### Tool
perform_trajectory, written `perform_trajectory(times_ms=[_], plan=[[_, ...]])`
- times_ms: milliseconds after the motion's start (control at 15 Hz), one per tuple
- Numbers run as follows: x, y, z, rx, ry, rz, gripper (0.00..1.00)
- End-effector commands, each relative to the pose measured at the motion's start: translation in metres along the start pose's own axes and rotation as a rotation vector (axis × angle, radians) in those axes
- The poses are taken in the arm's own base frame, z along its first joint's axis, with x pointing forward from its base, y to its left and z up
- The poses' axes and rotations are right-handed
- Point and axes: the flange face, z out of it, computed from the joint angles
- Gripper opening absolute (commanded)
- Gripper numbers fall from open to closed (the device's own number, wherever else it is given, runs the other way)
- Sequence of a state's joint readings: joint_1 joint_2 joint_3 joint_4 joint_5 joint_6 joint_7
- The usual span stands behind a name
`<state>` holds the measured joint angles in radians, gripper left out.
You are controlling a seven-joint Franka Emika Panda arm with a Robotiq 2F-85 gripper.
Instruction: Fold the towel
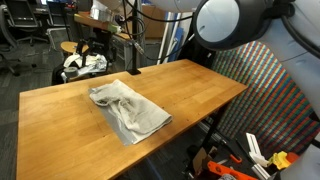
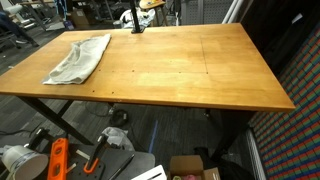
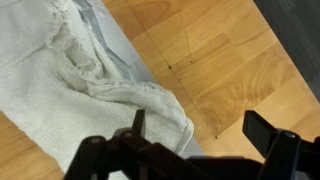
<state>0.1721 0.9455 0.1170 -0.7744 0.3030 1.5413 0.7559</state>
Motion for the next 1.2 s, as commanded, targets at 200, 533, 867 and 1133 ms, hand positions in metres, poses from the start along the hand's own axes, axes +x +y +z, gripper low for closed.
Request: perform_trajectory(times_ms=[200, 533, 867, 1133], plan=[[-0.041, -0.015, 0.03, -0.182, 0.045, -0.278, 0.99], [-0.087, -0.042, 0.077, -0.379, 0.137, -0.427, 1.0], [-0.113, -0.066, 0.116, -0.412, 0.29, -0.532, 1.0], [-0.113, -0.073, 0.145, -0.37, 0.386, -0.582, 1.0]])
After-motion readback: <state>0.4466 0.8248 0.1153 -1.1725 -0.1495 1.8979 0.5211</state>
